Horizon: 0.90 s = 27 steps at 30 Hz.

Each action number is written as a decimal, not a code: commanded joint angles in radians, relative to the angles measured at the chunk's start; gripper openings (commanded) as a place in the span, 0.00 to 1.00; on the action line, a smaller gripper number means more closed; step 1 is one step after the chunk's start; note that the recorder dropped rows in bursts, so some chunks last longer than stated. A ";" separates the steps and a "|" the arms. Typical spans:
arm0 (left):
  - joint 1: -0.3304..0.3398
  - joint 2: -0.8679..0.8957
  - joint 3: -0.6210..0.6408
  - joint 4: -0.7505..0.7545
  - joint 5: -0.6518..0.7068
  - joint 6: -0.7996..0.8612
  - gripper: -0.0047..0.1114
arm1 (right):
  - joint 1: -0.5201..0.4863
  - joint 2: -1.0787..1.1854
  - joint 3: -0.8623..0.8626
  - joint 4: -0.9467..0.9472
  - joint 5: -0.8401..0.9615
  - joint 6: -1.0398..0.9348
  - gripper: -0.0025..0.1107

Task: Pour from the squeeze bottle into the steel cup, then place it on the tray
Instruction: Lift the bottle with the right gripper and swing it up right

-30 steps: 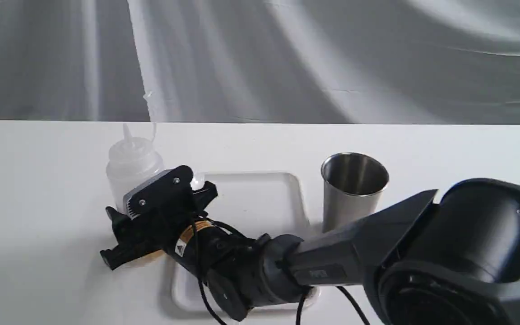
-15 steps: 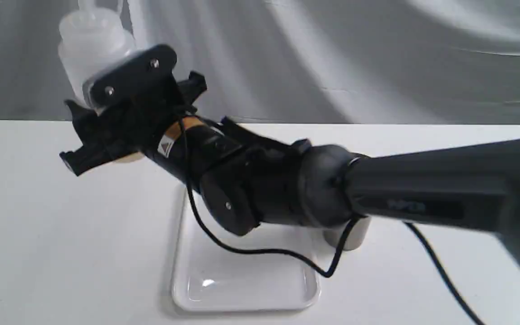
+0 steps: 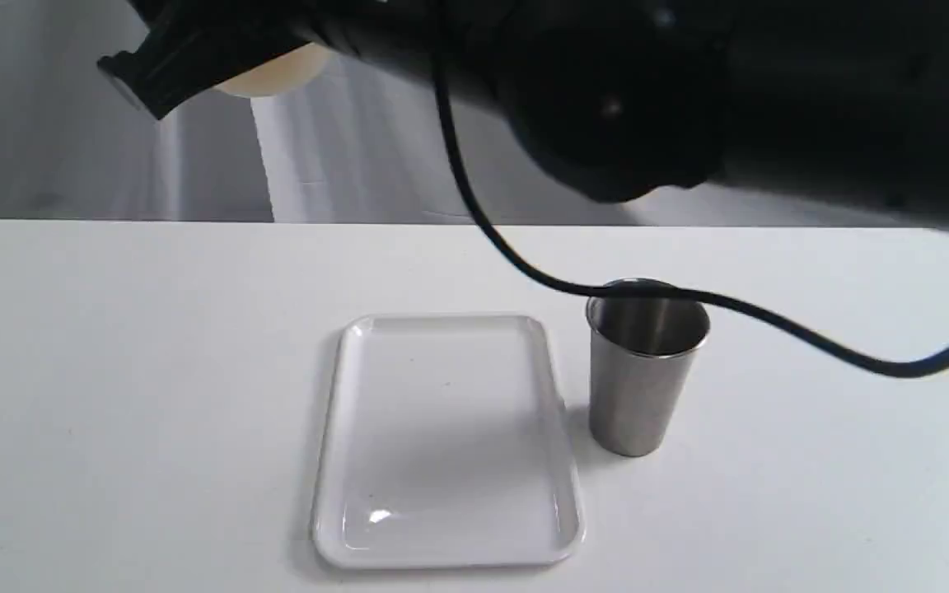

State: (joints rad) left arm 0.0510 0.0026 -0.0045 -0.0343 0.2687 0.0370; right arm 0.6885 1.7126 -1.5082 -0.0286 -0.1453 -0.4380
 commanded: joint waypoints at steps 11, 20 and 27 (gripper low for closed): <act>0.003 -0.003 0.004 0.000 -0.010 0.000 0.11 | -0.001 -0.261 0.064 -0.138 0.239 0.097 0.02; 0.003 -0.003 0.004 0.000 -0.010 -0.003 0.11 | -0.019 -0.441 0.278 -0.253 0.239 0.232 0.02; 0.003 -0.003 0.004 0.000 -0.010 -0.003 0.11 | -0.101 -0.545 0.426 -0.256 0.228 0.377 0.02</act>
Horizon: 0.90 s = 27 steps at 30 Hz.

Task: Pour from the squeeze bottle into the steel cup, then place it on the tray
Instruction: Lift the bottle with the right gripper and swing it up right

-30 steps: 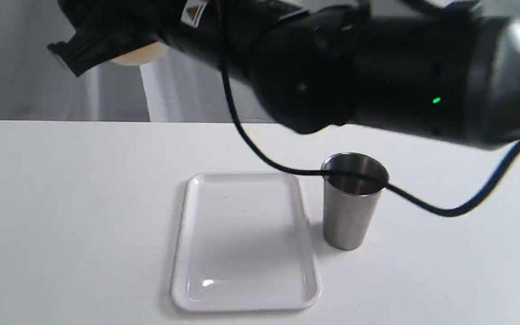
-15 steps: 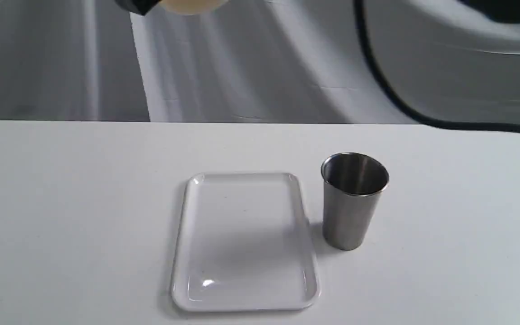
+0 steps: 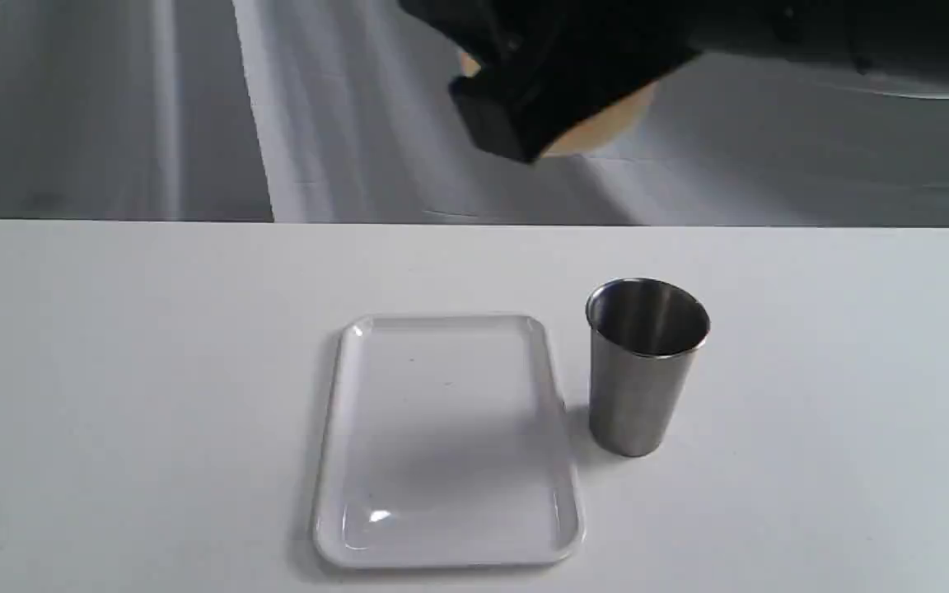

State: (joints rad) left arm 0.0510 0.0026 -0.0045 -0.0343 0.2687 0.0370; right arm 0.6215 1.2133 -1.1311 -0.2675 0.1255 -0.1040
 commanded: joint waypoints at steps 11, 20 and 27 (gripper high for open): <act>0.003 -0.003 0.004 0.000 -0.010 0.000 0.11 | -0.198 -0.207 0.231 -0.017 -0.045 0.071 0.02; 0.003 -0.003 0.004 0.000 -0.010 -0.002 0.11 | -0.261 -0.255 0.311 -0.139 0.133 0.076 0.02; 0.003 -0.003 0.004 0.000 -0.010 -0.002 0.11 | -0.261 -0.255 0.311 -0.275 0.236 0.104 0.02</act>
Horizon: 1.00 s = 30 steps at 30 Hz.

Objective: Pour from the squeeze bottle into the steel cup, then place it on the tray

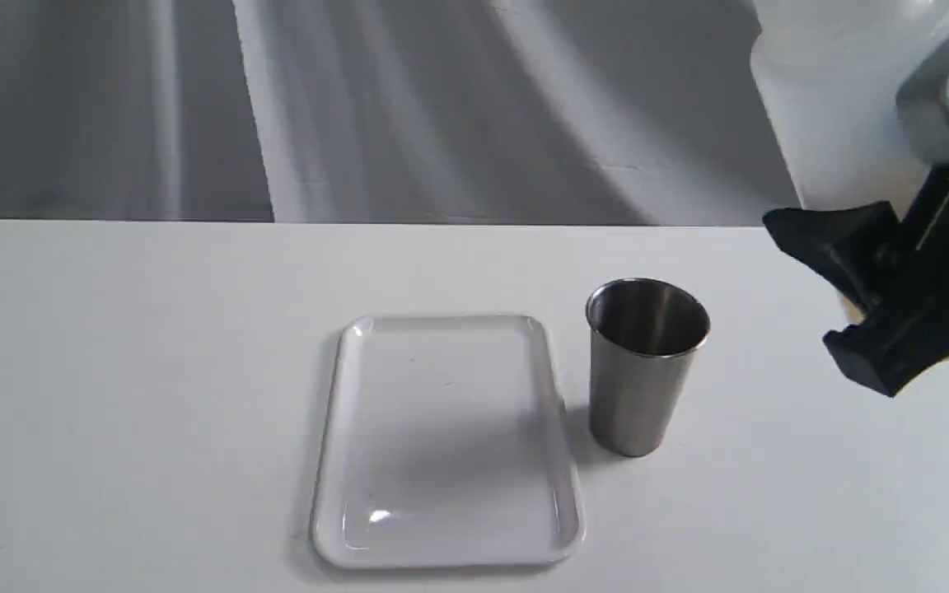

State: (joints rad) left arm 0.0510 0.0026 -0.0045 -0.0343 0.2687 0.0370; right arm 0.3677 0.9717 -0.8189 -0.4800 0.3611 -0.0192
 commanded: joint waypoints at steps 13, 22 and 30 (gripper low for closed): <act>0.003 -0.003 0.004 0.000 -0.010 0.000 0.11 | -0.009 0.063 0.016 -0.638 0.152 0.550 0.02; 0.003 -0.003 0.004 0.000 -0.010 -0.003 0.11 | -0.009 0.237 0.016 -0.794 0.331 0.608 0.02; 0.003 -0.003 0.004 0.000 -0.010 -0.001 0.11 | -0.024 0.387 0.013 -0.966 0.412 0.745 0.02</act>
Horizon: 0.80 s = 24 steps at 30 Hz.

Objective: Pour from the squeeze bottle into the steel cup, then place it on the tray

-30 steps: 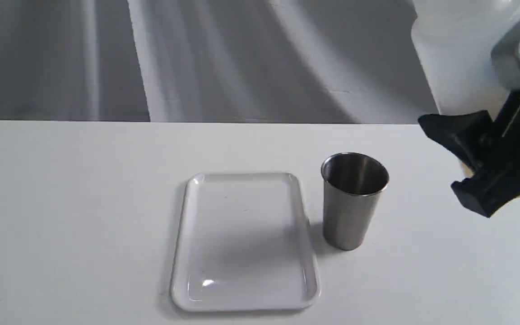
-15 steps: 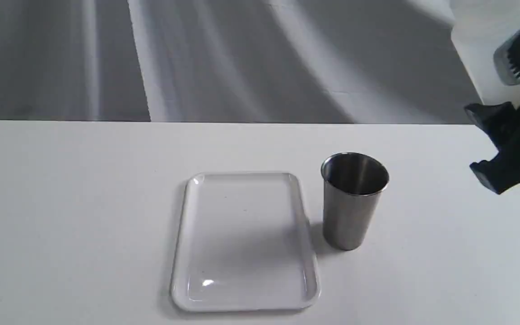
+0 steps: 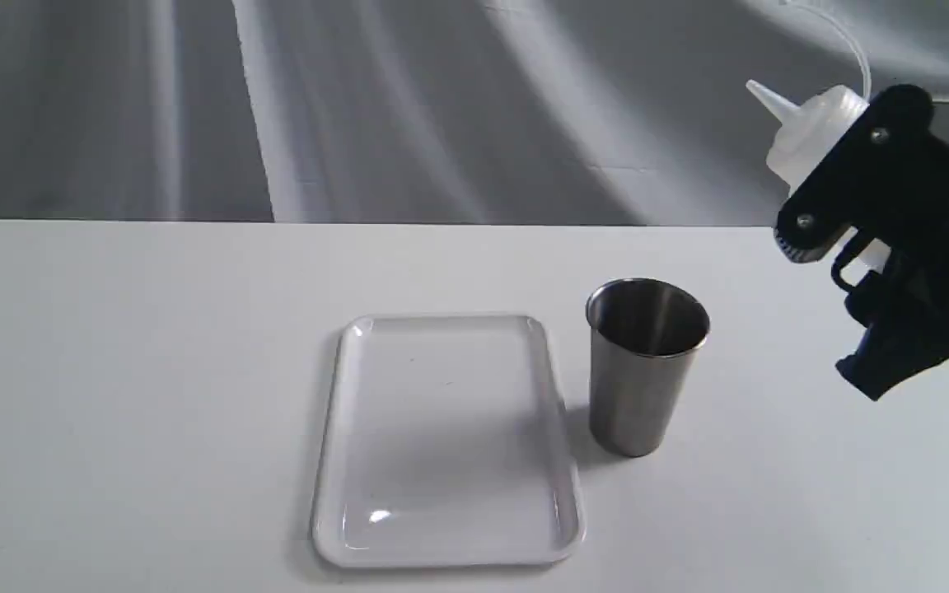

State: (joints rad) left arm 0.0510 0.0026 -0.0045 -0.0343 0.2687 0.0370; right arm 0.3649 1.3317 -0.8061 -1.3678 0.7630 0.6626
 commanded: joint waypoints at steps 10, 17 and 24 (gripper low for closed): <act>0.003 -0.003 0.004 0.000 -0.010 -0.004 0.11 | -0.066 0.185 -0.013 -0.151 0.016 0.123 0.02; 0.003 -0.003 0.004 0.000 -0.010 -0.004 0.11 | -0.066 0.285 -0.097 -0.158 0.068 0.099 0.02; 0.003 -0.003 0.004 0.000 -0.010 0.000 0.11 | -0.066 0.337 -0.144 -0.167 0.119 0.004 0.02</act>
State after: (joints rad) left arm 0.0510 0.0026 -0.0045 -0.0343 0.2687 0.0370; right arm 0.3053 1.6686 -0.9288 -1.5034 0.8338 0.6876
